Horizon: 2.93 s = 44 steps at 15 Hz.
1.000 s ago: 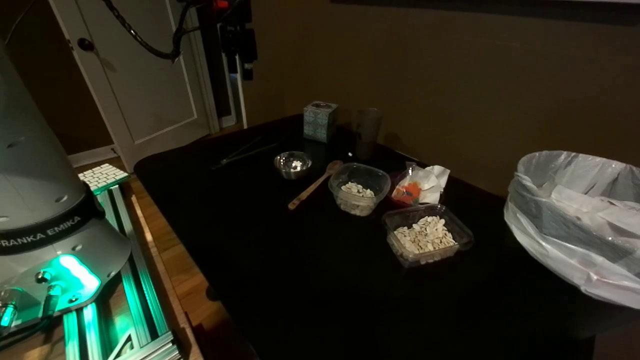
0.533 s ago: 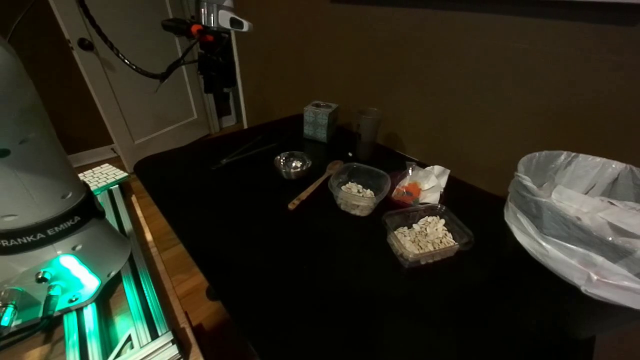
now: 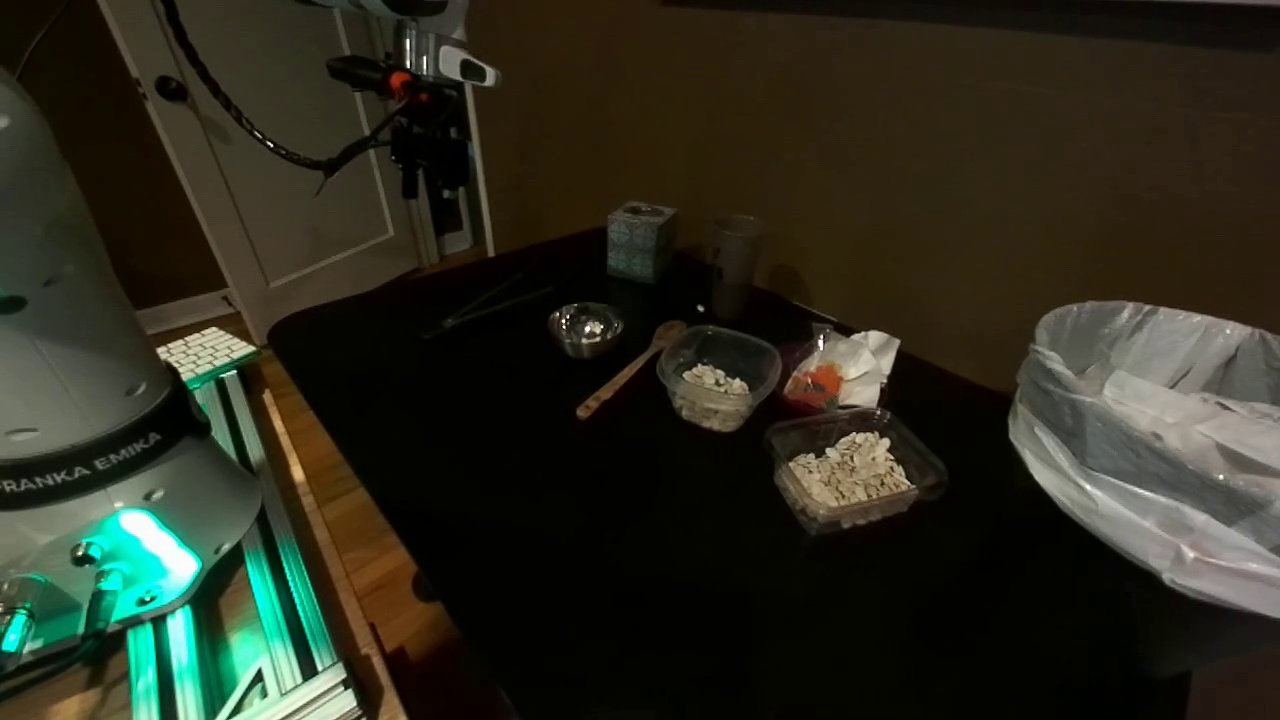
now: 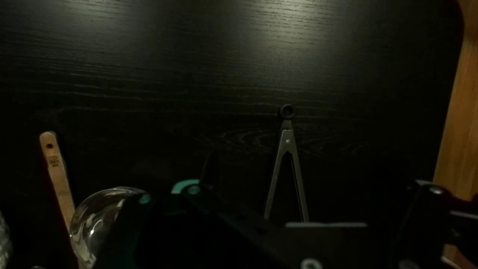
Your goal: Put the tongs in the tissue paper dispenser
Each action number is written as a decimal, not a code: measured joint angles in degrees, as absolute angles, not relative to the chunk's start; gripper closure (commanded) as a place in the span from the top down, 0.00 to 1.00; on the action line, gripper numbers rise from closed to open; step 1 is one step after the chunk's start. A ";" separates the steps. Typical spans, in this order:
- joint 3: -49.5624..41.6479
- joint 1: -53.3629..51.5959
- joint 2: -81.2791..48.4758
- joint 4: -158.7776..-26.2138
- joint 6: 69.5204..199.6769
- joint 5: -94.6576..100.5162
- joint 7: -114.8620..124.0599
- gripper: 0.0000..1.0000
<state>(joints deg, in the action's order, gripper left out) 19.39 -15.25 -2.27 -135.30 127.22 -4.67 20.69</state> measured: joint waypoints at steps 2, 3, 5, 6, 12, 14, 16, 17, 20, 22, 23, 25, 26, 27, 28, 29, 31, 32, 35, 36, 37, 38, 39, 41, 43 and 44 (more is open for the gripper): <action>19.42 -15.89 -4.80 -135.68 132.51 -4.78 19.69 1.00; 19.47 -16.38 -6.78 -135.91 135.88 -4.93 19.15 1.00; 19.46 -17.49 -11.28 -136.44 142.80 -4.92 18.87 1.00; 19.39 -18.04 -13.50 -136.55 145.61 -4.66 18.77 1.00; 14.21 -23.66 -24.25 -133.95 154.75 2.34 20.04 1.00; 12.84 -24.98 -26.71 -131.94 155.74 2.34 21.16 1.00; 12.57 -25.28 -28.83 -129.87 156.29 1.48 22.10 1.00; 12.39 -25.44 -29.54 -129.02 156.29 1.33 22.41 1.00; 12.19 -25.69 -30.38 -128.06 156.29 1.21 22.75 1.00; 12.11 -25.69 -30.37 -127.99 156.29 1.21 22.71 1.00; 11.47 -26.05 -30.37 -127.85 156.50 1.42 22.82 1.00; 9.79 -26.78 -30.55 -127.38 157.39 1.71 22.83 1.00; 8.78 -27.21 -30.71 -127.15 158.06 2.15 22.83 1.00; 7.68 -27.68 -30.99 -126.81 158.63 2.73 22.83 1.00; 6.88 -27.95 -31.37 -126.33 158.69 3.02 22.83 1.00; 6.42 -28.02 -31.90 -125.79 158.69 3.08 22.75 1.00; 6.21 -28.03 -33.39 -124.54 158.69 3.08 22.40 1.00; 6.23 -28.07 -34.29 -123.85 158.69 3.08 22.20 1.00; 6.24 -28.29 -37.04 -121.57 158.69 3.08 21.54 1.00; 6.22 -28.36 -37.88 -120.88 158.69 3.08 21.29 1.00; 6.16 -28.45 -38.67 -120.15 158.69 3.08 21.13 1.00; 6.07 -28.55 -39.41 -119.51 158.69 3.08 21.00 0.99; 5.97 -28.65 -40.04 -118.89 158.69 3.08 20.95 0.74; 5.62 -28.92 -41.02 -117.94 158.69 3.09 20.91 0.70; 5.19 -29.23 -41.63 -117.26 158.69 3.16 20.91 0.53; 4.85 -29.39 -41.63 -117.16 158.69 3.20 20.91 0.44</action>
<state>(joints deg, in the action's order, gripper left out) 4.85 -29.39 -41.63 -117.16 158.69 3.20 20.91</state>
